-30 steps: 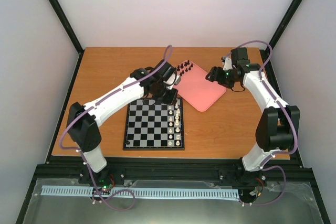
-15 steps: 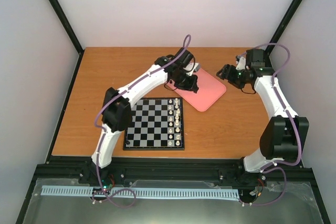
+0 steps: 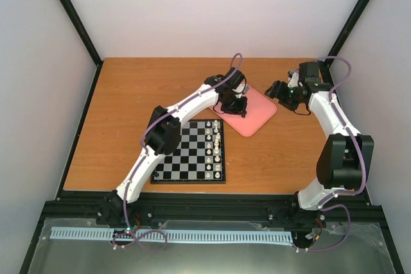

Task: Set up the chess pieces on the board
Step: Place the chess piece in the storage box.

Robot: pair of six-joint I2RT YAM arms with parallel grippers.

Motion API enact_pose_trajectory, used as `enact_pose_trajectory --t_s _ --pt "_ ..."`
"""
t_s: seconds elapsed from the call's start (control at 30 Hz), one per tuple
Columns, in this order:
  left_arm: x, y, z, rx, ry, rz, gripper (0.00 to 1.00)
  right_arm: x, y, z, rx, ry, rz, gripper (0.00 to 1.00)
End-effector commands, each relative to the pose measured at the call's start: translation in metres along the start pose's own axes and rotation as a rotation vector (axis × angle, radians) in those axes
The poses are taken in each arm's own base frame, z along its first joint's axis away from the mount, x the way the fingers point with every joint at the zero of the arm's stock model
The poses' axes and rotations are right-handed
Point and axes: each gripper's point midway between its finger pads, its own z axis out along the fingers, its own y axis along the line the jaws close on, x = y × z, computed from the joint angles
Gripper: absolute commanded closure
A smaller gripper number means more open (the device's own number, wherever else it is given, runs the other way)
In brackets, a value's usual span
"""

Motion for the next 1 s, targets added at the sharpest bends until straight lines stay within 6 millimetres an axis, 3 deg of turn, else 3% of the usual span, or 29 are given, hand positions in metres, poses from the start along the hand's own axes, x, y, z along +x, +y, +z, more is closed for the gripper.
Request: enact_pose_trajectory --t_s 0.0,0.23,0.57,0.73,0.97 --pt "-0.012 0.007 0.009 -0.011 -0.032 -0.027 0.92 0.001 -0.010 0.007 0.022 0.006 0.021 0.14" --pt "-0.005 0.018 0.027 -0.033 -0.003 -0.032 0.91 0.004 -0.015 0.014 0.028 0.024 0.028 0.14" --pt "-0.008 0.015 0.021 -0.027 -0.012 -0.013 0.56 0.005 -0.018 0.017 0.044 0.035 0.034 0.14" --pt "-0.016 0.003 -0.006 -0.030 -0.048 0.021 0.42 0.002 -0.022 0.018 0.068 0.041 0.049 0.15" --pt "-0.034 -0.022 -0.073 -0.044 -0.161 0.118 0.36 0.001 -0.021 0.035 0.085 0.107 0.060 0.18"
